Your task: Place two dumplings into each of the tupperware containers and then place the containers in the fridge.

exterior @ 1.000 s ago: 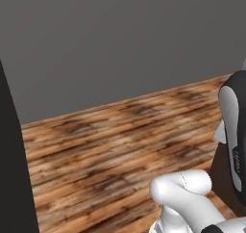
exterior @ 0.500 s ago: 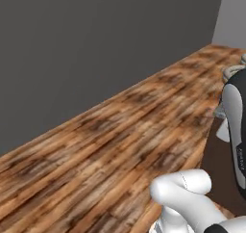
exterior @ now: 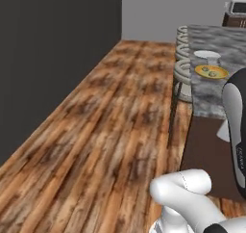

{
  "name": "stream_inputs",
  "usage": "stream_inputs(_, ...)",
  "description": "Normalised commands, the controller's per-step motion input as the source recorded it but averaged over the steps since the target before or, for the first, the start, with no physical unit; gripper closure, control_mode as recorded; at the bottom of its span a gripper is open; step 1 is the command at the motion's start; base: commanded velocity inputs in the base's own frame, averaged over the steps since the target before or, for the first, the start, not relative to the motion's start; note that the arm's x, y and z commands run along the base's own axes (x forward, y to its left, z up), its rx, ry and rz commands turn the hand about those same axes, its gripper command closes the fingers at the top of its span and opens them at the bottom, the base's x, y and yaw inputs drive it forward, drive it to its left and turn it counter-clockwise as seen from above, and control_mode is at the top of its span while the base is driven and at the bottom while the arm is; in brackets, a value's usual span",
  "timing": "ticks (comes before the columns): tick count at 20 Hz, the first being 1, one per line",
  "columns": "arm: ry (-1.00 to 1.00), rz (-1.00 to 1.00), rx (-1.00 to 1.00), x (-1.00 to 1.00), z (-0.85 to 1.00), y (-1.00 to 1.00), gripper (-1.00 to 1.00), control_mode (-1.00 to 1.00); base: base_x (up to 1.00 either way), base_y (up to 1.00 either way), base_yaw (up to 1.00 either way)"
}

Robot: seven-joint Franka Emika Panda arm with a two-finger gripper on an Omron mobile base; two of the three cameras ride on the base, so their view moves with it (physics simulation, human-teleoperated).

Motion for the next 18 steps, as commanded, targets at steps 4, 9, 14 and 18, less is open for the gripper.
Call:
stream_inputs(4, 0.00, 0.00, 0.00, 0.00, 0.00, 0.00, -1.00, 1.00, 0.94, 0.89, -0.63)
stream_inputs(9, 0.00, 0.00, 0.00, 0.00, 0.00, 0.00, -1.00, 1.00, 0.98, 0.91, -0.61)
stream_inputs(14, 0.00, 0.00, 0.00, 0.00, 0.00, 0.00, -1.00, 1.00, 0.92, 0.93, -0.61)
stream_inputs(18, 0.00, 0.00, 0.00, 0.00, 0.00, 0.00, -1.00, 1.00, 0.74, 0.86, -0.67)
